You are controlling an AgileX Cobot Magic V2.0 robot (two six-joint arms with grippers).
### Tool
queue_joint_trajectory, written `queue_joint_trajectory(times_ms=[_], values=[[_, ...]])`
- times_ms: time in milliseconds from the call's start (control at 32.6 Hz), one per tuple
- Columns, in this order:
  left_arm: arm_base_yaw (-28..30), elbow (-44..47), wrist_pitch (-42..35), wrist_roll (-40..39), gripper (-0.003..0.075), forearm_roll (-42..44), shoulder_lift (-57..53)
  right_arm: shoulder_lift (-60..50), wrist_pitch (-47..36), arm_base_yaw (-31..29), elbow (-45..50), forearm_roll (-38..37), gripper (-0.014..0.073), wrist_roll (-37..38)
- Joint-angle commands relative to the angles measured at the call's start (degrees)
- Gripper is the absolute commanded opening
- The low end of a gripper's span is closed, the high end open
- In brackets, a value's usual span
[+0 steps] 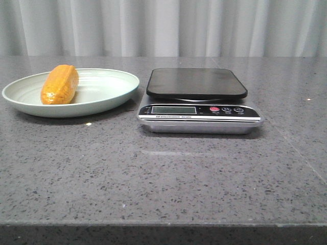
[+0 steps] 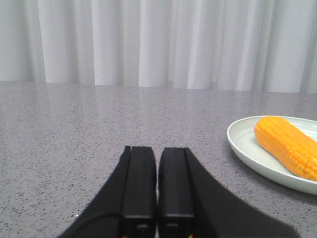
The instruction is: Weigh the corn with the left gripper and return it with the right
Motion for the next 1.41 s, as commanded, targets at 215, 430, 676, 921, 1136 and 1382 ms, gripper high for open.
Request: queue_joint_trajectory(times_ms=[215, 430, 676, 921, 1136, 1382], values=[[-3.15, 0.35, -4.93, 0.27, 0.0127, -0.08, -1.27, 0.42, -4.72, -0.22, -1.54, -0.37, 0.0185, -0.41], [-3.15, 0.35, -4.93, 0.27, 0.0127, -0.08, -1.27, 0.42, -4.72, -0.22, -1.54, -0.37, 0.0185, -0.41], [-3.15, 0.35, -4.93, 0.27, 0.0127, -0.08, -1.27, 0.42, -4.72, -0.22, -1.54, -0.37, 0.0185, -0.41], [-3.15, 0.35, -4.93, 0.27, 0.0127, -0.08, -1.27, 0.36, -5.74, -0.80, -0.58, -0.76, 0.0185, -0.41], [-3.15, 0.35, -4.93, 0.27, 0.0127, -0.08, -1.27, -1.09, -12.06, -14.16, 4.28, -2.46, 0.0185, -0.41], [-3.15, 0.35, -4.93, 0.27, 0.0127, -0.08, -1.27, -8.62, -18.94, -20.77, 13.91, -2.46, 0.0185, -0.41]])
